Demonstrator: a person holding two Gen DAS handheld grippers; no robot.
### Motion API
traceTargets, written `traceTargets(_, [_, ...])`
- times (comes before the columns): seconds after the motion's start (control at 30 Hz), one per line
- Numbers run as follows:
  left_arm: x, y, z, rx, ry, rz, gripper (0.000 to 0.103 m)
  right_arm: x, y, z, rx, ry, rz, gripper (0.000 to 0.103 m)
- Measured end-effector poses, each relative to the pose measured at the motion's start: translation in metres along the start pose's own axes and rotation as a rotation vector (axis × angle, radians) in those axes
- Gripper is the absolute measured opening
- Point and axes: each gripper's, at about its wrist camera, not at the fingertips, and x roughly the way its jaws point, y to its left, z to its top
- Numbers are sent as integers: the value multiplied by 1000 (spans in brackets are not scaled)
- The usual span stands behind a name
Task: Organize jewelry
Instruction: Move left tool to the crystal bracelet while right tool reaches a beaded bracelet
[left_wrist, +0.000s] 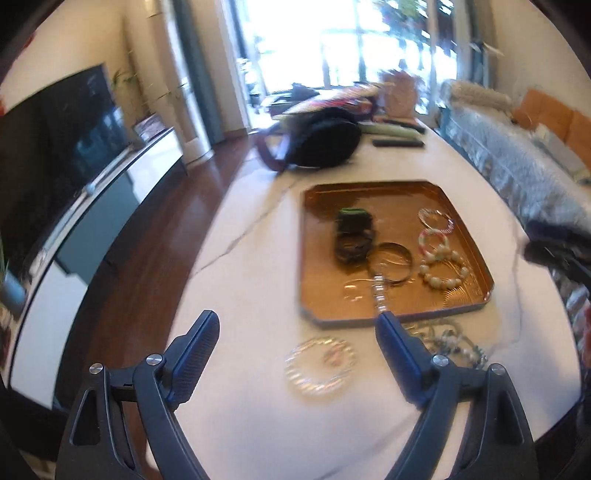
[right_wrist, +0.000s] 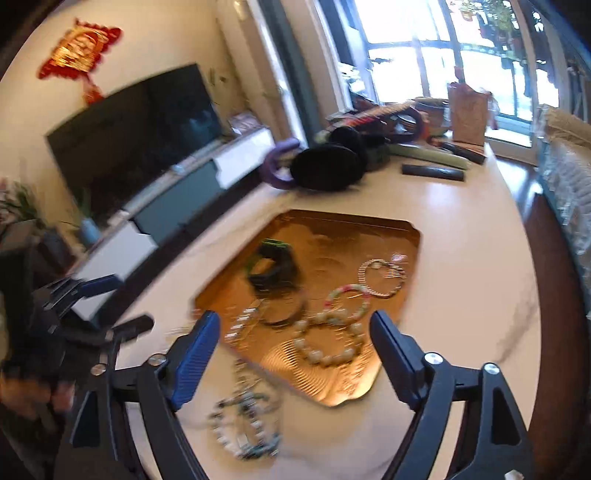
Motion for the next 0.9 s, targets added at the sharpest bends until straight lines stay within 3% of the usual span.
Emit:
traceTargets(0.17, [-1, 34, -20, -107, -18, -56, 87, -19, 11, -20, -69, -14, 20, 85])
traceTargets(0.33, [36, 26, -35, -118, 107, -158, 84, 0, 19, -48, -155, 44, 20, 84])
traceTargets(0.43, [48, 26, -38, -169, 158, -230, 79, 23, 19, -60, -146, 135, 68, 62])
traceTargets(0.5, [56, 24, -37, -157, 178, -219, 72, 36, 20, -66, -158, 175, 68, 38])
traceTargets(0.63, [70, 23, -36, -118, 210, -176, 62, 46, 25, -68, -191, 194, 52, 26])
traceTargets(0.7, [77, 24, -37, -112, 234, -186, 48, 46, 23, -68, -183, 189, 63, 23])
traceTargets(0.8, [89, 23, -38, -96, 272, -207, 35, 45, 22, -70, -181, 192, 60, 21])
traceTargets(0.9, [95, 21, -38, -69, 275, -199, 34, 49, 23, -72, -181, 201, 61, 20])
